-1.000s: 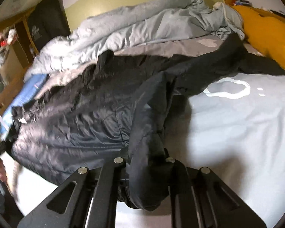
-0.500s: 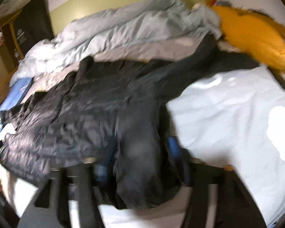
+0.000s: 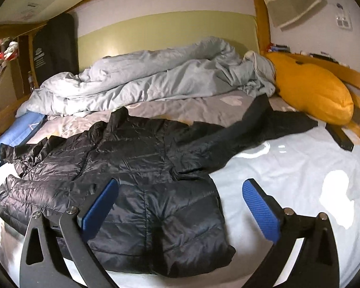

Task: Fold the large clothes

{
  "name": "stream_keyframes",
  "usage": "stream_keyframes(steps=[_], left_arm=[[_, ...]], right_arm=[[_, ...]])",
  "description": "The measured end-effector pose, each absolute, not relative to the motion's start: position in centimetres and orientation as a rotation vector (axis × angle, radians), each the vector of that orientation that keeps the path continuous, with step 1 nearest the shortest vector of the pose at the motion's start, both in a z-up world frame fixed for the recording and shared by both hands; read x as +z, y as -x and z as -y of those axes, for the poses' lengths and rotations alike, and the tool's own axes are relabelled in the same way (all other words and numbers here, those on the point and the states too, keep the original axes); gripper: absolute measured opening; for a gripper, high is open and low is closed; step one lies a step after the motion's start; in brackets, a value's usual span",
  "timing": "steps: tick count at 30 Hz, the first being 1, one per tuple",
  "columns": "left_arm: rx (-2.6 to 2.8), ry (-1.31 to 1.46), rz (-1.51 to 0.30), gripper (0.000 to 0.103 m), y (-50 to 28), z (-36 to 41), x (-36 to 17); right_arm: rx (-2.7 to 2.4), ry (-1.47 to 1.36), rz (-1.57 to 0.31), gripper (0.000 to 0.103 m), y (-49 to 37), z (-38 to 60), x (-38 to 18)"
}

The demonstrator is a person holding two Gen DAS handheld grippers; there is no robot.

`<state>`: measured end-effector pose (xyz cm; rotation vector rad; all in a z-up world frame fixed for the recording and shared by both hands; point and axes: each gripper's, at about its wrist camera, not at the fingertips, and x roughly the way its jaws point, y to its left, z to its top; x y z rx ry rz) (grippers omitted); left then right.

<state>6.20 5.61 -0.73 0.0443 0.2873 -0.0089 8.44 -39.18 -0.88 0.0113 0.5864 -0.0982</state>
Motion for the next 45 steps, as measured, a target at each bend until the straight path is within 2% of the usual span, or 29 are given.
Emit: stream_keyframes(steps=[9,13,22,25,29,36,40,45], left_arm=[[0.047,0.01,-0.129,0.103,-3.5,-5.9,0.5],[0.023,0.026,-0.123,0.103,-3.1,-6.2,1.0],[-0.017,0.077,-0.276,0.103,-4.0,-6.2,2.3],[-0.011,0.075,-0.263,0.103,-4.1,-5.9,3.4],[0.041,0.089,-0.25,0.103,-4.6,-5.8,4.8],[-0.076,0.107,-0.268,0.103,-7.4,-5.0,6.5],[-0.082,0.054,-0.291,0.103,-9.6,-3.5,6.0],[-0.111,0.088,-0.397,0.103,-12.3,-3.7,2.8]], right_arm=[[-0.108,0.032,-0.517,0.103,-7.7,38.1,-0.1],[-0.124,0.049,-0.518,0.103,-7.6,37.9,0.0],[-0.093,0.076,-0.479,0.102,-6.7,37.3,0.8],[-0.074,0.089,-0.436,0.102,-6.2,36.9,1.4],[-0.042,0.088,-0.419,0.097,-5.8,37.0,2.0],[-0.06,-0.003,-0.44,0.097,-7.0,40.5,3.1],[-0.062,-0.128,-0.472,0.096,-8.4,43.9,3.7],[-0.132,-0.298,-0.513,0.09,-11.3,48.8,3.5]])
